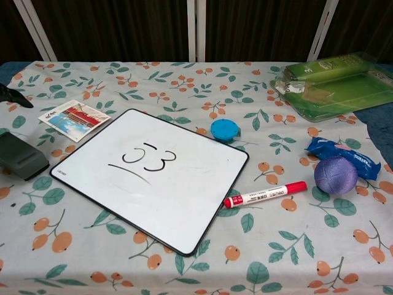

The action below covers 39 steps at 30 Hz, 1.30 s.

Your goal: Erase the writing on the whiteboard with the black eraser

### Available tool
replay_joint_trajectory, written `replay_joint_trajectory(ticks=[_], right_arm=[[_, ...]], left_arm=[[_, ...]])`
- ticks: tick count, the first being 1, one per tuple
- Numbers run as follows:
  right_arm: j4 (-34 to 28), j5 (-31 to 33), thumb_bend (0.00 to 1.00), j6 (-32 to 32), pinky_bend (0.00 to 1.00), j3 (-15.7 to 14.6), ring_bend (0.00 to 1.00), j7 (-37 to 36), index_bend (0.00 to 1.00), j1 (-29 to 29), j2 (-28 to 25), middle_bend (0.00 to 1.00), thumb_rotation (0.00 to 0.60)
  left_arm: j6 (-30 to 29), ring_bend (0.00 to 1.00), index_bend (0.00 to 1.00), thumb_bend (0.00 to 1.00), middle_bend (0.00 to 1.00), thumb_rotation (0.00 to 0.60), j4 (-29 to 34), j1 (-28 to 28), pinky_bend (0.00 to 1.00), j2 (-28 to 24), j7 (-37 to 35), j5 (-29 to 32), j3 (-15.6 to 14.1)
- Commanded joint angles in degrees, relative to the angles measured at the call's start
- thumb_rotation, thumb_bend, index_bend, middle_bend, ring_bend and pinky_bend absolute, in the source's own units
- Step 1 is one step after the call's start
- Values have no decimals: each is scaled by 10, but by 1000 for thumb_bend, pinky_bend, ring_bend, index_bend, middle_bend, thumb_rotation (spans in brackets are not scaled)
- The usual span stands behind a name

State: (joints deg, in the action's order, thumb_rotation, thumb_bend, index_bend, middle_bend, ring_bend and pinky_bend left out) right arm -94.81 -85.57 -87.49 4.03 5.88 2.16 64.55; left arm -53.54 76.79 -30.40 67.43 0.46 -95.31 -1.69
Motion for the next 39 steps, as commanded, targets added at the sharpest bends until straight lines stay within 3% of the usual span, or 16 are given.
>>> replay_joint_trajectory(ticks=[1,13,26,39], right_arm=[[-1,0,271,-3,0,1,0,1,0,-1,-2,0,600],[-1,4,272,1,0,2,0,0,0,-1,-1,0,600],[1,11,273,8,0,0,0,2,0,-1,1,0,600],[-3,16,275,14,0,0,0,11,0,1,2,0,600]], left_arm=[[15,80,119,155,107,600,-16,-15,184,12,6,-13,-12],[7,156,243,189,203,600,-60,-30,199,50,-34,-20,-30],[-66,246,373,230,316,600,-119,-11,259,91,-78,-32,-44],[-86,252,381,232,324,600,-165,-9,267,116,-103,-42,-60]])
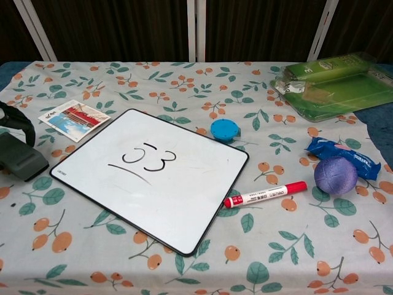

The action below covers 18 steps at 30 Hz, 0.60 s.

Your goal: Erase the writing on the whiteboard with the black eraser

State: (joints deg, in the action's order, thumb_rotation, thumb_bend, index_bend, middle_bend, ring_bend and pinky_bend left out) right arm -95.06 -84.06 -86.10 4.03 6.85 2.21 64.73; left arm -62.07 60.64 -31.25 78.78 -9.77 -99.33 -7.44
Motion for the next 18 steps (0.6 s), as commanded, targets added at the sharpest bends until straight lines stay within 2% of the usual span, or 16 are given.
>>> replay_joint_trajectory(ticks=[1,5,12,18], right_arm=[[-1,1,276,1,0,0,0,1,0,0,0,0,600],[-1,3,279,1,0,1,0,3,0,0,1,0,600],[-3,3,281,2,0,0,0,8,0,1,2,0,600],[-4,4,282,4,0,-1,0,11,0,1,3,0,600]], left_arm=[[-1,256,383,235,326,600,-5,0,267,4,-1,-1,-3],[-12,287,419,262,369,600,-17,3,278,14,-10,-1,-5],[-25,300,427,283,374,600,-37,4,281,25,-29,-2,-7],[-43,366,479,297,419,600,-53,7,331,36,-49,-5,-8]])
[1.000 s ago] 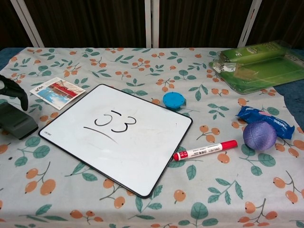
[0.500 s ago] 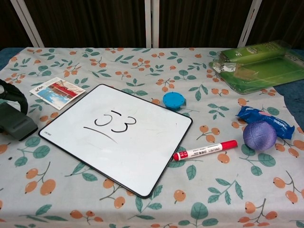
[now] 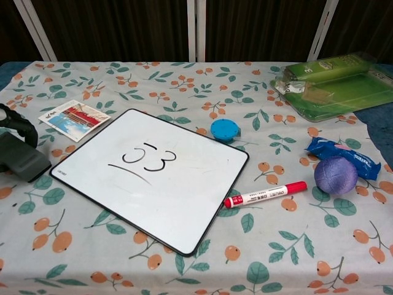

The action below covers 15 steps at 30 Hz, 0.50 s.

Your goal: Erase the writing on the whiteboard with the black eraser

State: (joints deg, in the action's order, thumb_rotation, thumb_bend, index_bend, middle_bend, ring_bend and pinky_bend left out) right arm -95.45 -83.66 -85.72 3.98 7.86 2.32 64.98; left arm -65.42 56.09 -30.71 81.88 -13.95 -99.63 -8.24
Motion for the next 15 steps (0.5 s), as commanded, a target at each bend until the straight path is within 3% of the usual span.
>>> replay_joint_trajectory(ticks=[1,9,15], right_arm=[[0,0,283,0,0,0,0,1,0,0,0,0,600],[-4,-1,286,0,0,0,0,5,0,0,0,0,600],[-4,-1,287,0,0,0,0,4,0,1,1,0,600]], left_arm=[[-14,376,492,303,430,600,-11,3,341,7,-10,-3,0],[-53,440,610,315,505,600,-35,8,404,19,-34,-8,4],[-55,447,616,323,512,600,11,3,446,-6,-53,5,13]])
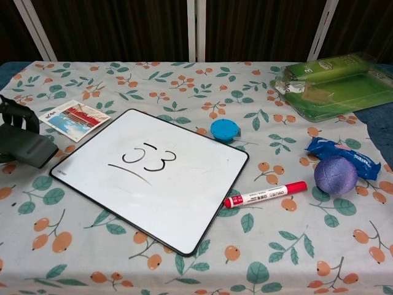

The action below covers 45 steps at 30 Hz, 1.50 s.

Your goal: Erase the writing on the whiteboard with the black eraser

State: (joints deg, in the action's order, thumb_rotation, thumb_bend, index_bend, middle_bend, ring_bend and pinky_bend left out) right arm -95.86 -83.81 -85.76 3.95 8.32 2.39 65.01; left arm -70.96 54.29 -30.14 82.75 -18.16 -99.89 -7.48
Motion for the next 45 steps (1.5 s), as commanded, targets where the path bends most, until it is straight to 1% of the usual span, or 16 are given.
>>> replay_joint_trajectory(ticks=[1,3,5,9,11,14,17,22,26,34,45], right_arm=[[1,0,286,1,0,0,0,-1,0,1,1,0,600],[3,1,286,4,0,0,0,-3,0,2,2,0,600],[5,1,287,7,0,0,0,-5,0,4,5,0,600],[8,-2,288,10,0,-1,0,-9,0,6,8,0,600],[9,-4,287,8,0,-1,0,-12,0,5,7,0,600],[8,-4,288,1,0,0,0,-19,0,2,2,0,600],[9,-2,287,-6,0,2,0,-30,0,-3,-6,0,600],[19,0,287,-10,0,1,0,-49,0,-9,-11,0,600],[27,1,287,-12,0,0,0,-61,0,-12,-12,0,600],[40,4,287,-4,0,1,0,-72,0,-9,-7,0,600],[36,4,289,-1,0,2,0,-61,0,-7,-5,0,600]], left_arm=[[-1,451,621,324,517,600,46,-5,457,-21,-14,8,7],[-3,462,633,342,529,600,85,-11,476,-35,2,4,10],[0,469,641,368,537,600,125,-20,488,-44,34,-3,14],[17,494,669,381,565,600,193,-38,510,-44,89,1,32],[34,502,678,384,573,600,222,-48,517,-35,115,11,44],[55,508,684,384,579,600,248,-59,521,-17,150,22,56],[81,515,693,387,587,600,270,-73,525,13,192,29,65],[133,517,697,392,591,600,269,-92,531,54,258,55,72],[147,531,713,394,607,600,260,-95,538,74,291,66,71],[150,542,725,395,618,600,258,-86,541,76,325,84,64],[157,575,763,401,654,600,235,-85,566,79,328,110,70]])
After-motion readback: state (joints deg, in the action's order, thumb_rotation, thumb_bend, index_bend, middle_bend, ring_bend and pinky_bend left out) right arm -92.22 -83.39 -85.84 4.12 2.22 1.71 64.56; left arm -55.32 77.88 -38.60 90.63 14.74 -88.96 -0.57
